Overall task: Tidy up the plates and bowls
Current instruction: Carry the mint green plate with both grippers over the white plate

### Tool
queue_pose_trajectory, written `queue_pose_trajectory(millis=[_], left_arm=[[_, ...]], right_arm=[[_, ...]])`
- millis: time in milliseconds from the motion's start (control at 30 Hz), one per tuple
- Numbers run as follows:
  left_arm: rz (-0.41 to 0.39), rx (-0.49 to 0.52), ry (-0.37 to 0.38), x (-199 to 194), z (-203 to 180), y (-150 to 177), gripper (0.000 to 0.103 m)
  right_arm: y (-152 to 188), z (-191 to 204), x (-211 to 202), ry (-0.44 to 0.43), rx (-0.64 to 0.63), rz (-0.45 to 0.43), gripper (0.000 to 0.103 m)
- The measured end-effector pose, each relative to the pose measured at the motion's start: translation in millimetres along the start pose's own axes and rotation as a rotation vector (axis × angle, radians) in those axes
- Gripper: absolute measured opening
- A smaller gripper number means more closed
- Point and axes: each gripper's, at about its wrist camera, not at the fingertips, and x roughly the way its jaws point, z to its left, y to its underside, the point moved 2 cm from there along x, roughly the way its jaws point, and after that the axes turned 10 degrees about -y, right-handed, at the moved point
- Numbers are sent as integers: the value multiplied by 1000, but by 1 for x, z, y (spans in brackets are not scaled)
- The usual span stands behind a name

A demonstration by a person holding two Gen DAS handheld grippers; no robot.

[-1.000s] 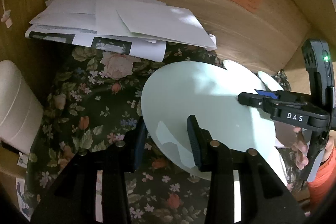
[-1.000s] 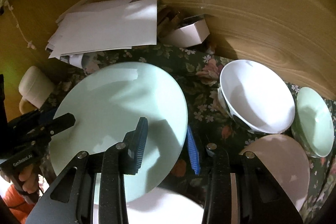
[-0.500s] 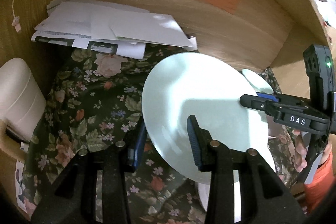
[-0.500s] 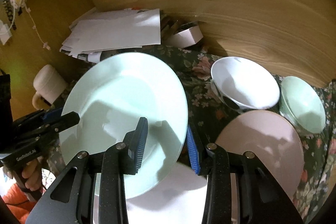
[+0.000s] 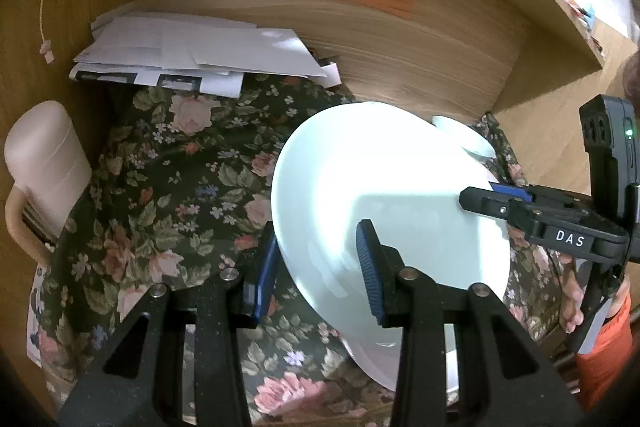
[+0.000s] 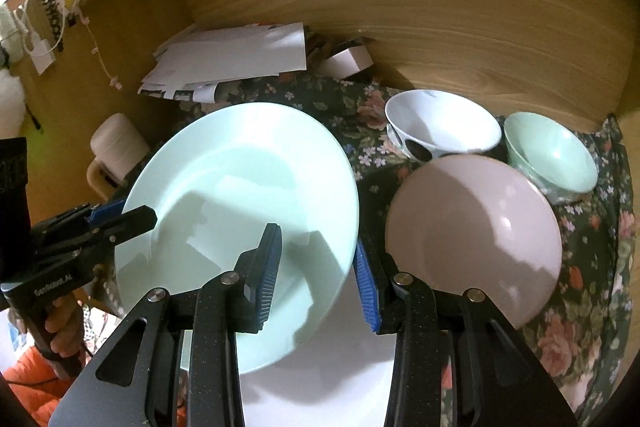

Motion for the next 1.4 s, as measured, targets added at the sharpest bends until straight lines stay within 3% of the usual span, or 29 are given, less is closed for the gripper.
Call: queue_pose_trajectory(millis=[700, 1400], left_arm=[[41, 58, 7, -11, -36, 46, 38], [117, 83, -8, 23, -46, 71, 38]], right_arm=[[61, -12, -22, 15, 58, -15, 33], [92, -33, -7, -5, 134, 16, 33]])
